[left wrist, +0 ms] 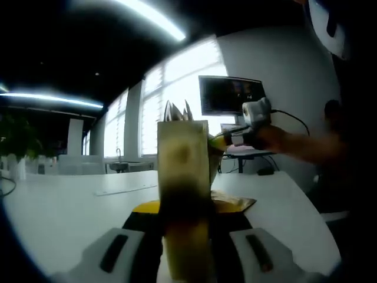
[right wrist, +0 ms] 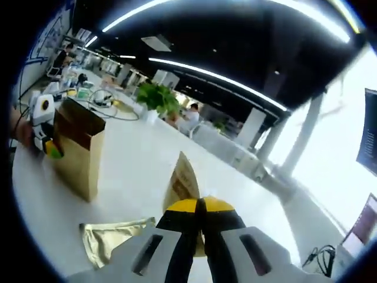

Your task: Extract single mask from mask box in order stack masks on table

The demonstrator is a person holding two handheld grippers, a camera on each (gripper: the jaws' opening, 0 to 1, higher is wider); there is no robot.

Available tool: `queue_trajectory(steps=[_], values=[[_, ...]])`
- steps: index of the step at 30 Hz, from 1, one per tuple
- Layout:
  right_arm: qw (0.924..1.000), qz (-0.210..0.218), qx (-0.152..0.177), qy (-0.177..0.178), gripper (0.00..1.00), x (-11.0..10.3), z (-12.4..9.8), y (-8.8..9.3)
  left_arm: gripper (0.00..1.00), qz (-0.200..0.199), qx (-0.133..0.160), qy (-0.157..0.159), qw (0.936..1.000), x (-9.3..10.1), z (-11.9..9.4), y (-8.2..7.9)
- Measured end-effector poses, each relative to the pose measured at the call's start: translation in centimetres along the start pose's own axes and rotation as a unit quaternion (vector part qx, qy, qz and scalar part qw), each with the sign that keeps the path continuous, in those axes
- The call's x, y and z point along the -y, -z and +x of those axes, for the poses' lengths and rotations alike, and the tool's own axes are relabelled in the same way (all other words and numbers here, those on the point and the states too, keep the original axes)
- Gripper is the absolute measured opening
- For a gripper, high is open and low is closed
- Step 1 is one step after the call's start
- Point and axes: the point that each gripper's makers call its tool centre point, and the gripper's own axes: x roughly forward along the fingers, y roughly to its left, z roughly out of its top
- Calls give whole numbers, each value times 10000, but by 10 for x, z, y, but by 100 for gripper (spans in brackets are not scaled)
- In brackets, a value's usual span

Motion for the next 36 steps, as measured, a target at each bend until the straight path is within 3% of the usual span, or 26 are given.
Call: queue_trajectory(steps=[11,18,22,29,36], values=[[9984,-500,-212,-179,0,-34,-19,17,33,18,-2,-1,10000,0,0,0],[9924,-1039,-482,-445,0,-79,-26,30,33,11,8,4,10000,1,0,-1],[9895,-1219,-566,-535,0,-94,-27,34,33,12,12,0,10000,1,0,-1],[9897,-1142,-594,-629,0,-105,-32,41,33,17,20,-8,10000,0,-1,-2],[9898,-1005,-651,-772,0,-130,-39,56,33,10,29,-3,10000,-1,-1,-1]])
